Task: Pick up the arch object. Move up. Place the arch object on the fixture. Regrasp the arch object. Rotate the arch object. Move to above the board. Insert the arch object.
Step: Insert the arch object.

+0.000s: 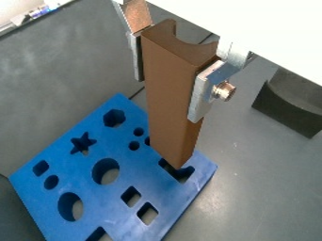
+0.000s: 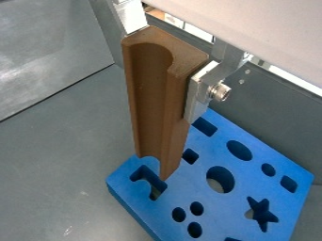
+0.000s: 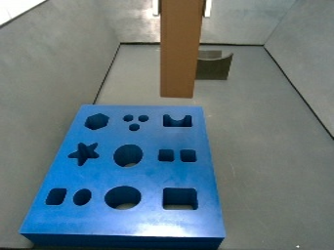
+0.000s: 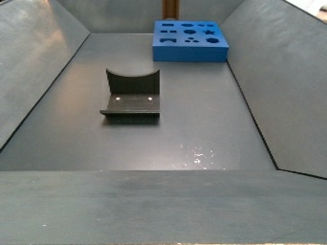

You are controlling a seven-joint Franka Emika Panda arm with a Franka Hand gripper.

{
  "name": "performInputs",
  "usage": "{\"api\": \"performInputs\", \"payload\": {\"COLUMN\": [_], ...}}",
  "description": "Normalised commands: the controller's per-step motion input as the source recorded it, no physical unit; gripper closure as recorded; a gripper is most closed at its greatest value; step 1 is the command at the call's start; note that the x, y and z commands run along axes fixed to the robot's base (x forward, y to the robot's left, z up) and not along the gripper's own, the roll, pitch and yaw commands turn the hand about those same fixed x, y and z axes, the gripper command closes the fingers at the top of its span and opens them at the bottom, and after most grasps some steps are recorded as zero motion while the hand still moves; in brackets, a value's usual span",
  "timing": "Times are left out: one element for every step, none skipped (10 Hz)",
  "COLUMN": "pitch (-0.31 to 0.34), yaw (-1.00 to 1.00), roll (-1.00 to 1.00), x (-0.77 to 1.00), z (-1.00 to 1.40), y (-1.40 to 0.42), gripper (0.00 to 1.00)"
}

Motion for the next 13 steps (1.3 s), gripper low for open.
{"api": "performInputs", "payload": {"pitch": [0.000,0.000,0.000,0.000,0.000,0.000,0.000,0.000,0.000,0.000,0.000,0.000,0.000], "yaw": [0.01,0.03,0.04,0.04,0.04,0.02,0.00,0.00,0.00,0.00,0.00,0.00,0.00], "roll": [0.00,0.00,0.00,0.00,0.00,0.00,0.00,0.00,0.00,0.00,0.00,0.00,0.00], "x": [0.15,0.17,0.13,0.06,0.00,0.00,0.00,0.00,0.00,0.07,0.03,0.03,0.06], "z": [-0.25,-0.26,-0.28,-0.30,-0.29,-0.28,-0.26,-0.23,-0.20,-0.18,-0.17,-0.18,-0.15], "y": [0.00,0.00,0.00,0.00,0.00,0.00,0.00,0.00,0.01,0.04,0.06,0.09,0.07], "gripper": [1.00,1.00,1.00,1.00,1.00,1.00,1.00,1.00,1.00,1.00,1.00,1.00,1.00]}}
